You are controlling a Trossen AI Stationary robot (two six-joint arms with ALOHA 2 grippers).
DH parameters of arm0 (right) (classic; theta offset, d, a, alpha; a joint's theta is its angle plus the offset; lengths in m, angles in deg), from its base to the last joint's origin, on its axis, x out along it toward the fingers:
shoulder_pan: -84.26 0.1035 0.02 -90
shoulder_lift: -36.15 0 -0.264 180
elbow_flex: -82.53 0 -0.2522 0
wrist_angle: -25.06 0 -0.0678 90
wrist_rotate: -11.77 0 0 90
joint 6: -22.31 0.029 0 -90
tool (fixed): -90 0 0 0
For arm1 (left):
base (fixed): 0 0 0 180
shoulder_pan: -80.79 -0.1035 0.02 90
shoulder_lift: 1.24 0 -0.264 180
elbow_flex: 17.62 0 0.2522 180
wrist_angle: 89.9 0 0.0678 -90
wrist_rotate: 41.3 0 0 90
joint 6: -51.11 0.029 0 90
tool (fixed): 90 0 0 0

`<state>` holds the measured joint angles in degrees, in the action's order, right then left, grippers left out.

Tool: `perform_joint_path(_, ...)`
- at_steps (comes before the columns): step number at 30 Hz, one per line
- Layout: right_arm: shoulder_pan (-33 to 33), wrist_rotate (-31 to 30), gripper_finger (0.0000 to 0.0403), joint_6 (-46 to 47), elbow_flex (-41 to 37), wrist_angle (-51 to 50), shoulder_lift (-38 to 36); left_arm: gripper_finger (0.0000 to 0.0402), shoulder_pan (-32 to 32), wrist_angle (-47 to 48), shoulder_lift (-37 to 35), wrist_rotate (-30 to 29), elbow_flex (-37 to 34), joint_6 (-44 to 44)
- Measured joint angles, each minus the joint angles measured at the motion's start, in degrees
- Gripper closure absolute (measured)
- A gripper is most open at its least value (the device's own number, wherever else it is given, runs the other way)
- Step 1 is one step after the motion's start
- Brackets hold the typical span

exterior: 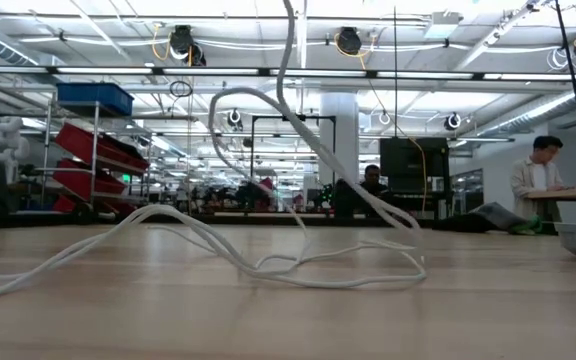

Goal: Coil cords
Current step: Coil the white cable wire onto the spool

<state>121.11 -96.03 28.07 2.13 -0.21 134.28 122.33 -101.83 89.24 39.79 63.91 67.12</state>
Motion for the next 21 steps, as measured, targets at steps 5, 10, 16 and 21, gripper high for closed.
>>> perform_joint_path(5,3.28,-10.36,0.026,-0.29,0.06,5.9,3.38,0.04,0.57,-0.79,-0.17,-10.97,-0.01,1.48)
perform_joint_path(10,3.22,-23.55,0.0261,-1.88,-0.07,13.9,8.72,0.04,0.91,-2.5,-0.24,-13.89,0.0,3.04)
perform_joint_path(16,1.69,-30.02,0.0261,-1.22,-0.07,17.54,12.96,0.04,3.03,-3.39,-0.7,-16.31,0.04,6.12)
perform_joint_path(21,1.03,-30.42,0.0261,-1.97,-0.04,19.96,14.39,0.04,4.53,-2.86,-1.45,-20.24,0.04,7.43)
